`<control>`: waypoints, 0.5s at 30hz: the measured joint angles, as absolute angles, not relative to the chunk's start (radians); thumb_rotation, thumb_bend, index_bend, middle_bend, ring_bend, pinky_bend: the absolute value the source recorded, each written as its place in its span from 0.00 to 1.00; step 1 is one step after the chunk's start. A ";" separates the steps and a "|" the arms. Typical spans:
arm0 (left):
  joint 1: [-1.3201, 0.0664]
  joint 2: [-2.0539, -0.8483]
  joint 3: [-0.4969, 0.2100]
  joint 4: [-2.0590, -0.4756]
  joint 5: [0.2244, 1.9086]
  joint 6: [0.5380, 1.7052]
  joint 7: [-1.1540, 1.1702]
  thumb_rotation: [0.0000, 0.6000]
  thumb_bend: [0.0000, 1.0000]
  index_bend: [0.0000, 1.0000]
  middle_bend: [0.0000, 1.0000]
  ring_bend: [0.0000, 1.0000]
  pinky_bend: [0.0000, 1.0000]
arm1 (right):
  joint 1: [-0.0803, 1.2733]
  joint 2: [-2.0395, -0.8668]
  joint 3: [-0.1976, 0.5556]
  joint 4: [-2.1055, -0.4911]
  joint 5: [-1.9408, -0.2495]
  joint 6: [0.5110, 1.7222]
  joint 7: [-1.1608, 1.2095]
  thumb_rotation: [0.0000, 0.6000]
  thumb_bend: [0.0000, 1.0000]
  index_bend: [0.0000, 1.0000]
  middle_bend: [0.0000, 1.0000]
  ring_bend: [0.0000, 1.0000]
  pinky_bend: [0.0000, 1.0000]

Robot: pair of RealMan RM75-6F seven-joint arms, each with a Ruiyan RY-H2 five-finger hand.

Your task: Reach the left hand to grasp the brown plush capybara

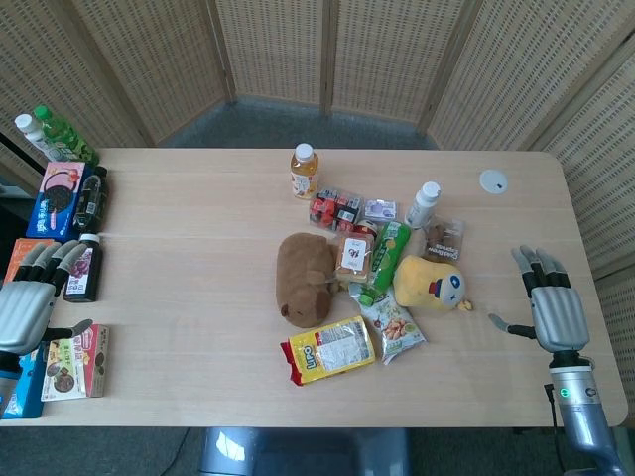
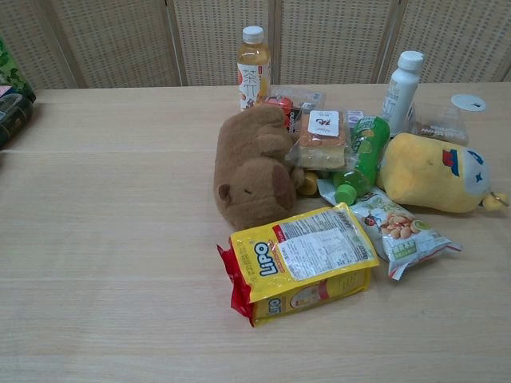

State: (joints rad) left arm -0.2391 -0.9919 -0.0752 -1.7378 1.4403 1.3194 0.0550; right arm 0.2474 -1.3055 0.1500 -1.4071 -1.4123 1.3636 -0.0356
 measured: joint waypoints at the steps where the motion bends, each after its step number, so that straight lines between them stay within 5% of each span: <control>1: -0.240 -0.996 -0.075 -1.732 1.440 1.318 0.051 1.00 0.07 0.00 0.00 0.00 0.00 | 0.247 -1.305 0.150 -1.410 -1.411 1.365 -0.037 0.79 0.00 0.00 0.03 0.00 0.00; 15: -0.292 -1.016 -0.078 -1.664 1.499 1.288 0.051 1.00 0.07 0.00 0.00 0.00 0.00 | 0.221 -1.279 0.146 -1.472 -1.418 1.415 -0.068 0.79 0.00 0.00 0.03 0.00 0.00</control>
